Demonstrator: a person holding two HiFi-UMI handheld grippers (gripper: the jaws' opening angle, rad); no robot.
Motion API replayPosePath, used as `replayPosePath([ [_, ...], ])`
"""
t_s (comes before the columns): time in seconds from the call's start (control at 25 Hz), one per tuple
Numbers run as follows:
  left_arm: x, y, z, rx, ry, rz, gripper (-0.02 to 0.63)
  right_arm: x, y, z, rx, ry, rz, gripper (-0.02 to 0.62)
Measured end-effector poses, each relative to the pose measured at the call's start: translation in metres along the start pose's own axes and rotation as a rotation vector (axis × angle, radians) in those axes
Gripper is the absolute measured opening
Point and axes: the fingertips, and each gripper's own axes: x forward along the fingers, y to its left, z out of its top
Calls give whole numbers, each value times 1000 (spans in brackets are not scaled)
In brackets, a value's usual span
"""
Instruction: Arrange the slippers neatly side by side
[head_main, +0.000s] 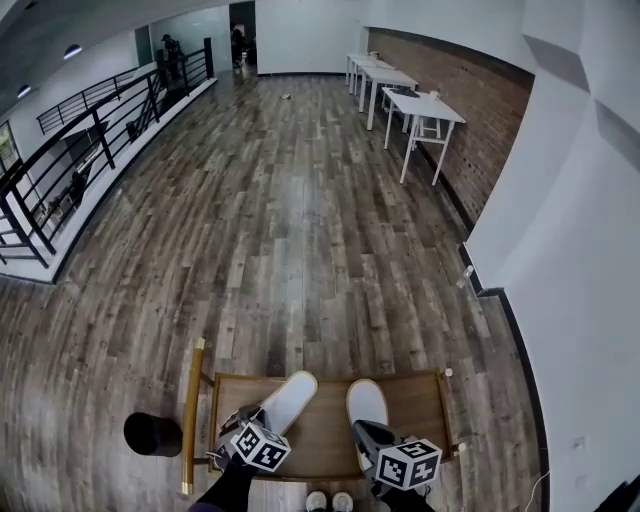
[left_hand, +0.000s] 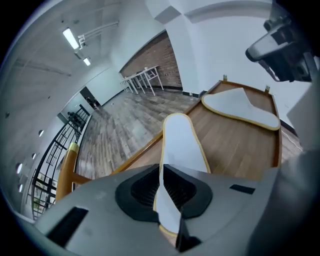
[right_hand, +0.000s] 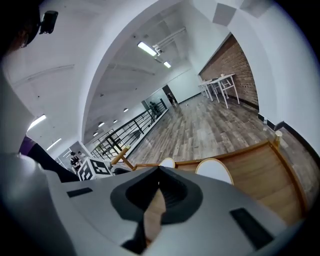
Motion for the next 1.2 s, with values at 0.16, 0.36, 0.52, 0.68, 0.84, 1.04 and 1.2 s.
replayPosePath([
  [0.16, -5, -6, 17, -48, -77, -62, 0, 5, 3, -4, 6, 21, 12, -3],
  [0.36, 2, -19, 18, 64, -26, -162, 78, 7, 6, -2, 7, 23, 25, -3],
  [0.52, 16, -22, 6, 85, 57, -181, 78, 8, 7, -3, 19, 23, 24, -3],
  [0.68, 28, -22, 2, 22, 112, -180, 78, 5, 4, -4, 24, 28, 21, -3],
  [0.84, 33, -19, -6, 53, 160, -173, 30, 1, 0, -6, 35, 22, 5, -3],
  [1.04, 31, -22, -12, 137, 183, -212, 11, -2, -4, -2, 49, 3, -6, -3],
  [1.2, 23, -27, -10, 259, 163, -266, 9, -2, -4, 2, 56, -12, -5, -3],
])
